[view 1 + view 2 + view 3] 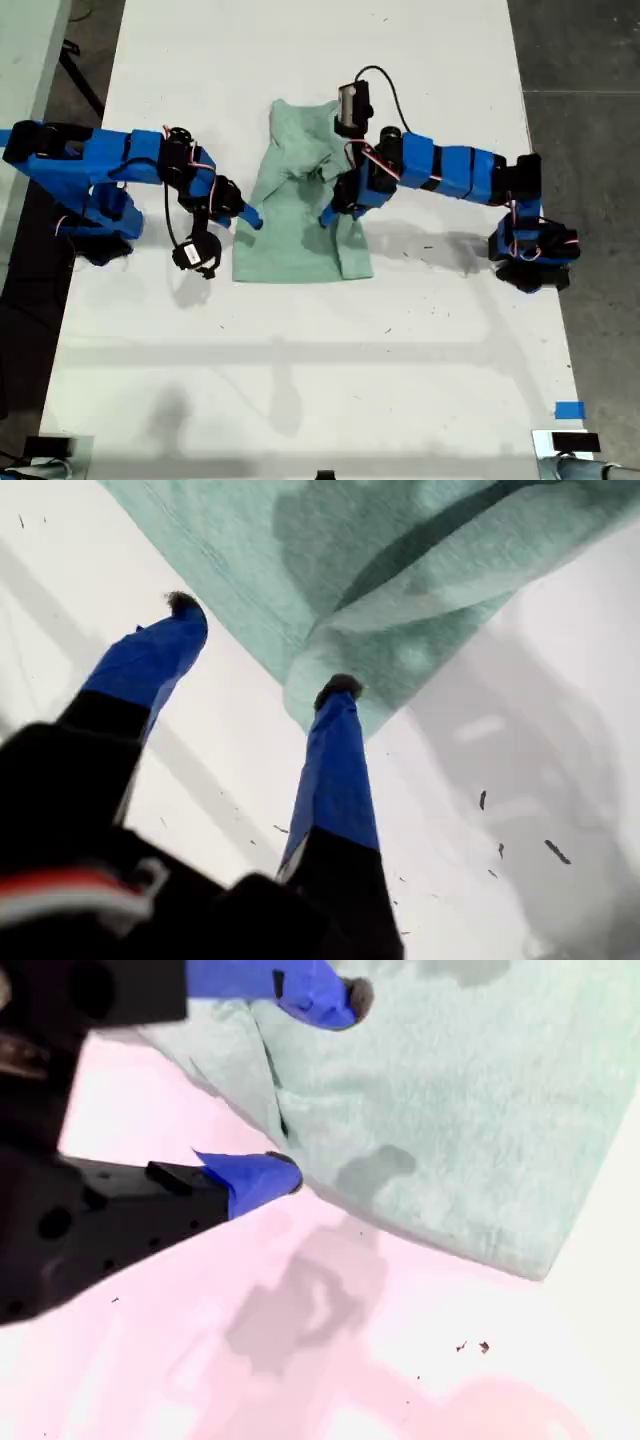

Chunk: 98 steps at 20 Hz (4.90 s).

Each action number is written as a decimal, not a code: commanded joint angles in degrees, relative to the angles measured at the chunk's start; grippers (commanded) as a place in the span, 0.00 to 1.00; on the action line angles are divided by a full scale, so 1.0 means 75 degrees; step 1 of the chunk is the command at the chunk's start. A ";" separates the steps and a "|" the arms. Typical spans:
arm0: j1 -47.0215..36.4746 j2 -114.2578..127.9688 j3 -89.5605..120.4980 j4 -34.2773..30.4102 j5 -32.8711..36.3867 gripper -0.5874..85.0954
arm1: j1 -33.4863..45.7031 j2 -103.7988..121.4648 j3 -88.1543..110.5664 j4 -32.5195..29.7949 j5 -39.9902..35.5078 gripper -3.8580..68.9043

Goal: Fold t-shirt

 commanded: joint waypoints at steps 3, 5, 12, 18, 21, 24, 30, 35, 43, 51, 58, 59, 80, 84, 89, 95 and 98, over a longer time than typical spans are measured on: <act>0.0211 0.0316 0.1113 -0.1195 -0.0457 0.33 | 0.0281 0.1758 0.0680 0.0082 -0.0234 0.41; 0.0141 0.0281 0.1418 -0.1441 -0.0527 0.33 | 0.0387 0.2344 0.1230 0.0094 -0.0270 0.39; -0.0047 -0.0609 0.1945 -0.2438 -0.0586 0.32 | 0.0656 0.4125 0.3070 0.0059 -0.0141 0.37; -0.0082 -0.1441 0.1805 -0.3199 -0.0586 0.01 | 0.0773 0.4781 0.3703 0.0023 -0.0082 0.35; -0.0117 -0.1195 0.1805 -0.2766 -0.0586 0.01 | 0.0832 0.4828 0.3785 0.0000 -0.0105 0.35; -0.0621 0.0305 0.2145 -0.1430 -0.0387 0.01 | 0.0855 0.4840 0.3855 0.0000 -0.0129 0.35; -0.0574 0.0492 0.0375 -0.0434 -0.0070 0.01 | 0.0914 0.4875 0.3891 -0.0059 -0.0141 0.33; 0.0387 -0.2883 -0.2848 -0.0434 -0.0340 0.01 | 0.0867 0.4980 0.3961 -0.0035 -0.0047 0.33; 0.0656 -0.6680 -0.7008 0.0129 -0.0352 0.01 | 0.0844 0.4980 0.4137 -0.0094 0.0035 0.32; 0.0246 -0.7266 -0.8543 0.1172 -0.0023 0.27 | 0.0855 0.5063 0.4395 -0.0188 0.0035 0.32; -0.0152 -0.4102 -0.8355 0.3129 0.0762 0.37 | 0.0902 0.5191 0.4488 -0.0246 -0.0012 0.32; -0.0164 -0.3668 -0.8332 0.3445 0.0773 0.37 | 0.0891 0.5238 0.4488 -0.0211 -0.0012 0.32; 0.2238 -0.5789 -0.7535 0.2074 -0.0926 0.36 | -0.1430 0.2355 0.4535 -0.2379 0.1383 0.48; 0.2121 -0.5965 -0.6551 0.0984 -0.0926 0.36 | -0.1547 0.1594 0.4547 -0.2871 0.1406 0.48; 0.1910 -0.6527 -0.6445 0.0562 -0.0984 0.36 | -0.1711 0.0809 0.4547 -0.3457 0.1477 0.46; 0.1617 -0.7125 -0.6562 0.0516 -0.1137 0.34 | -0.1816 -0.0305 0.4289 -0.3785 0.1676 0.22; 0.1500 -0.7277 -0.6656 0.0715 -0.1277 0.23 | -0.1875 -0.1184 0.3352 -0.3211 0.1746 0.09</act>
